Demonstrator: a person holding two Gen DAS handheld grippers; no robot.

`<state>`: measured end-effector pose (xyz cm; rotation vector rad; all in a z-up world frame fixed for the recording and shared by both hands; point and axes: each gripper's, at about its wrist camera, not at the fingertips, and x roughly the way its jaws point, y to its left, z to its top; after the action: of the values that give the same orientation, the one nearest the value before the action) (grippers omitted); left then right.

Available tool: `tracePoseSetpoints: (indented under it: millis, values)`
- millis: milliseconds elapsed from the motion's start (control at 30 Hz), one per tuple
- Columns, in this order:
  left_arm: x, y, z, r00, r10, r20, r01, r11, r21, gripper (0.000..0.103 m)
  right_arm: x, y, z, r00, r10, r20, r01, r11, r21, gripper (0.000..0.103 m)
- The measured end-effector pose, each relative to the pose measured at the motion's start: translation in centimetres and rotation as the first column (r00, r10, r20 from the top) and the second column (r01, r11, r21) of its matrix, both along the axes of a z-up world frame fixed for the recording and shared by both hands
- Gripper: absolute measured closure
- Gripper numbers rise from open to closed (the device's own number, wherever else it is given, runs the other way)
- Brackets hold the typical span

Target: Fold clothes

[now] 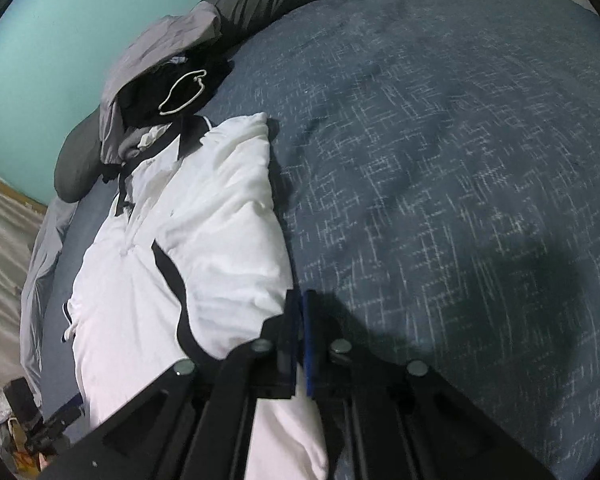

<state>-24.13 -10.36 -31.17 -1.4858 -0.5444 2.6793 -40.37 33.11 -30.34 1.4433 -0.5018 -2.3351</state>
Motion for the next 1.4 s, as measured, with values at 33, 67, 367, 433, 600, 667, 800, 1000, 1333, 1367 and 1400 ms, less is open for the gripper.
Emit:
tracePoseSetpoints:
  millis: [33, 67, 367, 433, 600, 667, 800, 1000, 1333, 1367, 1400]
  values:
    - [0.0, 0.0, 0.0, 1.000, 0.000, 0.000, 0.000, 1.000, 0.000, 0.000, 0.1, 0.2, 0.2, 1.000, -0.002, -0.002, 0.002, 1.000, -0.002, 0.102]
    - [0.0, 0.0, 0.0, 1.000, -0.001, 0.000, 0.001, 1.000, 0.000, 0.000, 0.3, 0.3, 0.4, 1.000, -0.009, -0.008, 0.009, 1.000, -0.009, 0.102]
    - [0.0, 0.1, -0.1, 1.000, -0.005, 0.003, 0.005, 1.000, -0.001, 0.000, -0.6, 1.4, 0.9, 0.997, -0.075, 0.006, 0.075, 0.990, -0.116, 0.075]
    - [0.0, 0.1, -0.1, 1.000, -0.005, 0.004, 0.005, 1.000, -0.001, 0.000, -0.8, 1.0, 0.6, 0.998, -0.059, 0.015, 0.060, 0.991, -0.118, 0.075]
    - [0.0, 0.1, 0.0, 1.000, -0.004, 0.004, 0.004, 1.000, 0.001, 0.000, -0.9, 0.1, -0.5, 0.998, -0.031, 0.054, 0.037, 0.993, -0.114, 0.095]
    - [0.0, 0.0, 0.0, 1.000, -0.004, 0.004, 0.004, 1.000, 0.001, 0.000, -0.9, 0.1, -0.3, 0.999, -0.026, 0.042, 0.031, 0.992, -0.120, 0.098]
    - [-0.1, 0.1, -0.1, 1.000, -0.005, 0.004, 0.005, 1.000, -0.002, 0.000, -1.6, 0.6, 0.2, 0.998, -0.055, 0.013, 0.056, 0.997, -0.061, 0.099]
    - [-0.1, 0.2, -0.3, 1.000, -0.008, 0.007, 0.008, 1.000, -0.006, 0.000, -2.6, 0.4, 0.1, 0.998, -0.056, -0.003, 0.056, 0.998, 0.009, 0.099]
    - [-0.1, 0.2, -0.1, 1.000, -0.005, 0.003, 0.005, 1.000, -0.001, 0.000, -2.5, 1.9, 0.6, 0.995, -0.096, 0.009, 0.096, 0.995, -0.007, 0.098]
    - [-0.1, 0.2, -0.1, 1.000, -0.005, 0.003, 0.005, 1.000, -0.002, 0.000, -2.5, 2.1, 0.9, 0.995, -0.102, 0.003, 0.102, 0.995, -0.006, 0.098]
    - [-0.1, 0.2, -0.1, 1.000, -0.005, 0.003, 0.006, 1.000, -0.003, 0.000, -2.6, 2.3, 1.2, 0.994, -0.107, -0.004, 0.107, 0.994, -0.009, 0.098]
